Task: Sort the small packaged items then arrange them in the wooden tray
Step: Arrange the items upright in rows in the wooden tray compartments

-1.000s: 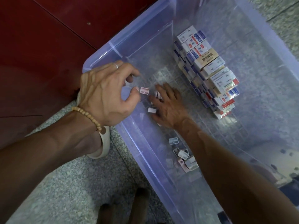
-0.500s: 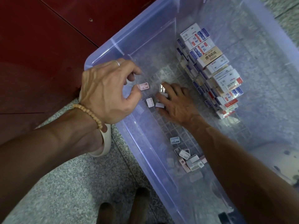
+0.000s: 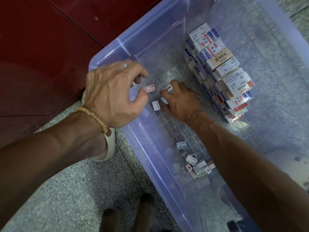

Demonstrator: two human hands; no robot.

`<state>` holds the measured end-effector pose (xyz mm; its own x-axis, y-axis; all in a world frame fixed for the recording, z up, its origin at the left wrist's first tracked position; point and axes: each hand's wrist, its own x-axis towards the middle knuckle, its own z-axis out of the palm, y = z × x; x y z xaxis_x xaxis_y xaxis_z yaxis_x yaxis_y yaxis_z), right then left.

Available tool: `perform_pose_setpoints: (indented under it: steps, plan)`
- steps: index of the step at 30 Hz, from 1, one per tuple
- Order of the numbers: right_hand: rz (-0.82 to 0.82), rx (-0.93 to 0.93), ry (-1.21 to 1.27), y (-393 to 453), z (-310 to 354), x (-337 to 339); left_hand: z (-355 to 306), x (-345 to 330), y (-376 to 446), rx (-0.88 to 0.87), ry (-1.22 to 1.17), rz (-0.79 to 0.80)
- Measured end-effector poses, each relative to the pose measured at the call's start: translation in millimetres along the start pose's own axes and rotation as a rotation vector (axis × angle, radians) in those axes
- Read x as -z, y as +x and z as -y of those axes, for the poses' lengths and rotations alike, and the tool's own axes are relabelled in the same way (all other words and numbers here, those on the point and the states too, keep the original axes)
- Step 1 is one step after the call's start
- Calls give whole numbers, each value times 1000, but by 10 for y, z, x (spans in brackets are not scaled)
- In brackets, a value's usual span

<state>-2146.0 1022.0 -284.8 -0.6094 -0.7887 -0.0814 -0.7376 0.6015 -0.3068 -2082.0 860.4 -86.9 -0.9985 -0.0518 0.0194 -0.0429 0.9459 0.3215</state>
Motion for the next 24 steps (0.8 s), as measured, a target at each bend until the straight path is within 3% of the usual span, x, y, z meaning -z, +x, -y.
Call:
perform_pose_setpoints:
  steps: [8, 16, 19, 22, 24]
  plan:
    - [-5, 18, 67, -71, -14, 95, 4, -7, -3, 4, -8, -8]
    - [-49, -366, 369, -102, 159, 214, -2, 1, -5, 10, -19, -8]
    - [-146, -527, 727, -54, 251, 270, -3, 2, 3, 0, -13, 1]
    - [-170, -845, 1422, 5, 315, 532, -9, 15, 10, 7, -13, 12]
    - [-117, -981, 1733, -75, 349, 732, -21, 30, 7, 22, -13, 13]
